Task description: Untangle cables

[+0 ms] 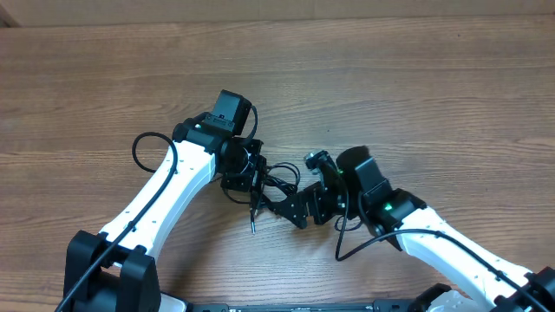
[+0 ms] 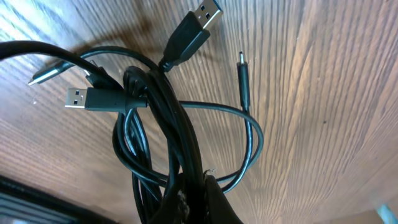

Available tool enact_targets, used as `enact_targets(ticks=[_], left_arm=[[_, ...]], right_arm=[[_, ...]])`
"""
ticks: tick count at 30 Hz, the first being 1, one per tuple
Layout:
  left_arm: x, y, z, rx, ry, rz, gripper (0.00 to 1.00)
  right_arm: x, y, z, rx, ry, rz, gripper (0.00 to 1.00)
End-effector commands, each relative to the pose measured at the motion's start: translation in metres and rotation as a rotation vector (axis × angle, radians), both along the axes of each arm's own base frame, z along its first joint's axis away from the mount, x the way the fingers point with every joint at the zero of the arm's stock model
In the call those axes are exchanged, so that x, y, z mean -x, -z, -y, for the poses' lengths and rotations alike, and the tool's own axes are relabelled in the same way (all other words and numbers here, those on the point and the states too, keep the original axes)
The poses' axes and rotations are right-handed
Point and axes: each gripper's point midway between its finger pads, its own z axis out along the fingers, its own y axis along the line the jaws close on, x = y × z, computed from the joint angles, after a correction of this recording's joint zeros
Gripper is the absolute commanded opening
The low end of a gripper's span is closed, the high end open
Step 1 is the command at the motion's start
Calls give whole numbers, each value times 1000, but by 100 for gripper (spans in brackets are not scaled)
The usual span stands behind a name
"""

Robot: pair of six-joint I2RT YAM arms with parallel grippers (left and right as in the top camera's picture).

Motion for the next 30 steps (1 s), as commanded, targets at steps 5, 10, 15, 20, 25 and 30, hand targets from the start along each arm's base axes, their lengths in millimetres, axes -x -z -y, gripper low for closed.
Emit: enact_targets(ticks=[5, 10, 15, 20, 25, 30], left_arm=[[3, -17, 15, 106, 68, 12, 4], [-1, -17, 10, 104, 84, 31, 4], [-19, -21, 6, 94, 297, 217, 10], [-52, -44, 10, 90, 803, 675, 56], [-55, -62, 5, 160, 994, 869, 75], [-34, -73, 14, 260, 1232, 1045, 75]], right_arm=[[-30, -6, 10, 94, 88, 178, 47], [-18, -10, 0, 32, 43, 125, 15], [-14, -12, -3, -26, 107, 9, 4], [-9, -18, -4, -104, 127, -113, 4], [-1, -30, -4, -200, 66, -199, 4], [-2, -45, 0, -283, 17, -218, 4]])
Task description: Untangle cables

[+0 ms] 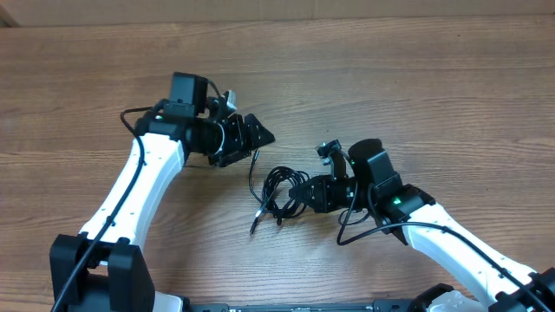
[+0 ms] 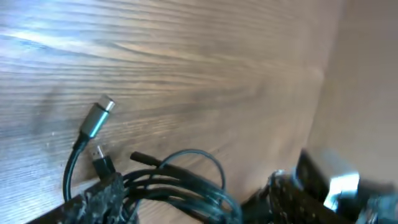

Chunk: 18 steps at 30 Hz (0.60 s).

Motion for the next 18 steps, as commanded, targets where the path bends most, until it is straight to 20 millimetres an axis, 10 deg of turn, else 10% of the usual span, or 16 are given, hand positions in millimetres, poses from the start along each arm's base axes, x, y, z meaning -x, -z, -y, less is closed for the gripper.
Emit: enact_targets(ticks=[1, 18], left_arm=[[15, -25, 17, 73, 334, 292, 75], [30, -11, 10, -39, 644, 550, 61]], right_arm=[[9, -28, -7, -134, -91, -7, 4], [40, -71, 0, -380, -312, -85, 4]])
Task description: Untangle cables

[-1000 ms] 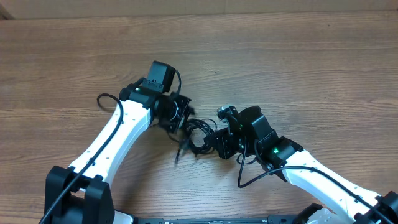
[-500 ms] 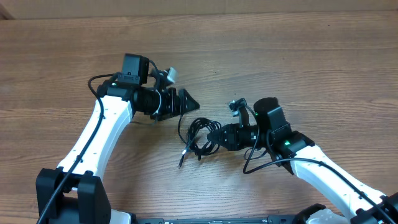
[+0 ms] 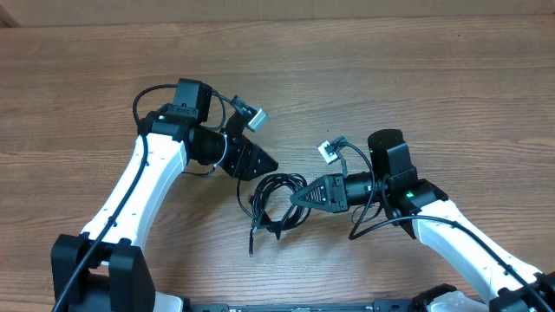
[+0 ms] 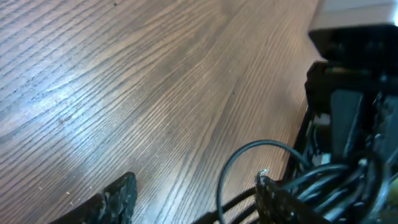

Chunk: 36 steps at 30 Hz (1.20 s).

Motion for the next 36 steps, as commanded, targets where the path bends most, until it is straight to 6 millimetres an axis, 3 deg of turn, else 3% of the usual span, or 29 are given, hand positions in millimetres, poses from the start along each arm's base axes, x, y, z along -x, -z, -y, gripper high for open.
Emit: enact_targets(ticks=[1, 2, 3, 11, 14, 16, 19, 22, 26, 31, 36], left_arm=[[-4, -5, -6, -34, 48, 98, 63], [-5, -4, -9, -43, 37, 91, 65], [-6, -3, -14, -49, 20, 81, 100], [-37, -3, -77, -33, -351, -102, 99], [-38, -6, -87, 12, -425, -171, 100], [-35, -19, -76, 98, -337, -114, 100], [-24, -60, -51, 342, -91, 104, 100], [-17, -85, -42, 476, 27, 270, 100], [-14, -84, -39, 472, 76, 343, 97], [-4, -76, -19, 429, 178, 393, 99], [7, -58, 6, 333, 290, 404, 90]], right_arm=[[10, -17, 2, -68, -66, 2, 4], [9, -17, 2, -68, -65, 0, 4], [9, -16, 3, -66, -62, -3, 4], [5, -15, 3, -61, -47, 5, 4], [3, -13, 3, -50, -33, 8, 4], [3, -13, 3, -50, -33, 9, 4], [3, -13, 4, -49, -34, 2, 4], [4, -13, 4, -49, -36, -4, 4], [5, -12, 4, -46, -36, -13, 4], [8, -13, 4, -55, -50, -21, 4], [14, -18, 4, -82, -85, -32, 4]])
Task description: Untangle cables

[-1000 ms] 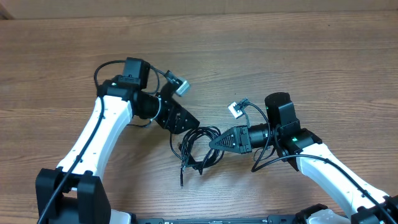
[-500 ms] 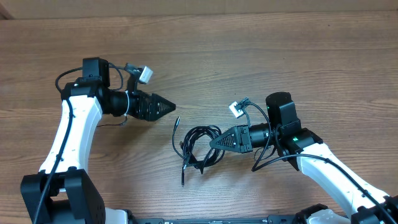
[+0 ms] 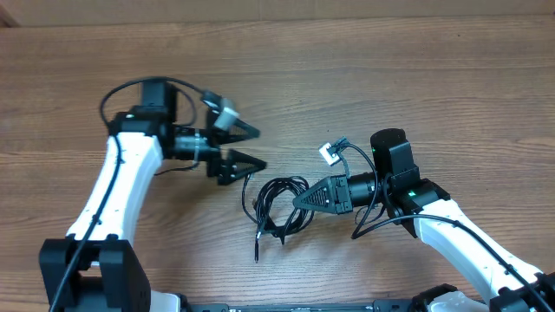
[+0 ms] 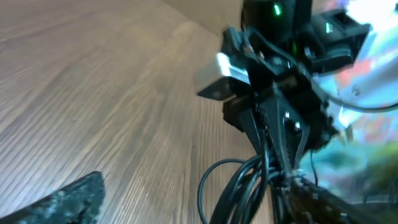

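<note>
A tangled bundle of black cables (image 3: 277, 204) lies on the wooden table, with one plug end (image 3: 257, 253) trailing toward the front. My right gripper (image 3: 299, 198) points left and is shut on the bundle's right side. My left gripper (image 3: 259, 147) is open, up and to the left of the bundle, with nothing between its fingers. In the left wrist view the cable loops (image 4: 245, 186) rise just inside the right finger (image 4: 326, 208). The left finger (image 4: 65, 202) is far apart from it. The right gripper (image 4: 277, 158) comes down onto the loops from behind.
The wooden table (image 3: 390, 78) fills the view. The right arm's own black cable (image 3: 368, 221) loops beside its wrist. The left arm's cable (image 3: 130, 91) arcs over its wrist.
My left gripper has moved left and a little up, away from the bundle, still open. The right gripper holds the bundle in nearly the same place. The trailing plug end lies slightly lower.
Both grippers met at the bundle, the left one shut on the cables. Then the left gripper stood up and to the left with cable strands at its fingers, the right at the bundle. Later the left was open beside the bundle, and now farther left.
</note>
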Available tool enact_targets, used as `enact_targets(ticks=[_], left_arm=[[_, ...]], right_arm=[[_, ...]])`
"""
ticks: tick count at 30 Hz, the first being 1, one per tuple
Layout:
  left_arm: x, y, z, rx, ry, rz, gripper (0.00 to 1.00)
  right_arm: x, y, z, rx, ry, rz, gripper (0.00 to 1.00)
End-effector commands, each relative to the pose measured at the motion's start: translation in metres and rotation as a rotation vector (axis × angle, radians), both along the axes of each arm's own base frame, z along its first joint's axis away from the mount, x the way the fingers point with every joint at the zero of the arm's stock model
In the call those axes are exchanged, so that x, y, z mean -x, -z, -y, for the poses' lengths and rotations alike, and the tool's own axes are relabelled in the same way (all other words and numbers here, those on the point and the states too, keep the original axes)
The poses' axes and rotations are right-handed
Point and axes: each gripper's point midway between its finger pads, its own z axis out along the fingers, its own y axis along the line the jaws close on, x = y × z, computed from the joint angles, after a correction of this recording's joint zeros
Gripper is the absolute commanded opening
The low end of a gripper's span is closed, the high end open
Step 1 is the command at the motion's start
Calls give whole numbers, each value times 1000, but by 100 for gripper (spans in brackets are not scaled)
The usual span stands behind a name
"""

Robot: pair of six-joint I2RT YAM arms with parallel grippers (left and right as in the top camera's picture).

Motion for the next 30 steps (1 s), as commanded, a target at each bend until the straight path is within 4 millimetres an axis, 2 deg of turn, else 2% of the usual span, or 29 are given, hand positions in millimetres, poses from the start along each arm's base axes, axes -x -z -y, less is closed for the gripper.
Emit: enact_targets(ticks=[1, 6, 10, 18, 30], left_arm=[[7, 2, 16, -63, 72, 105, 89], [16, 5, 27, -79, 113, 101, 88], [23, 6, 26, -80, 129, 90, 91], [49, 11, 20, -102, 208, 85, 87], [62, 24, 18, -104, 223, 37, 86]], right_arm=[[7, -13, 1, -51, -49, 9, 4], [10, -15, 1, -63, -64, 6, 4], [11, -16, 1, -69, -72, 4, 4], [11, -17, 1, -70, -72, 6, 4], [16, -21, 2, -96, -103, -2, 4]])
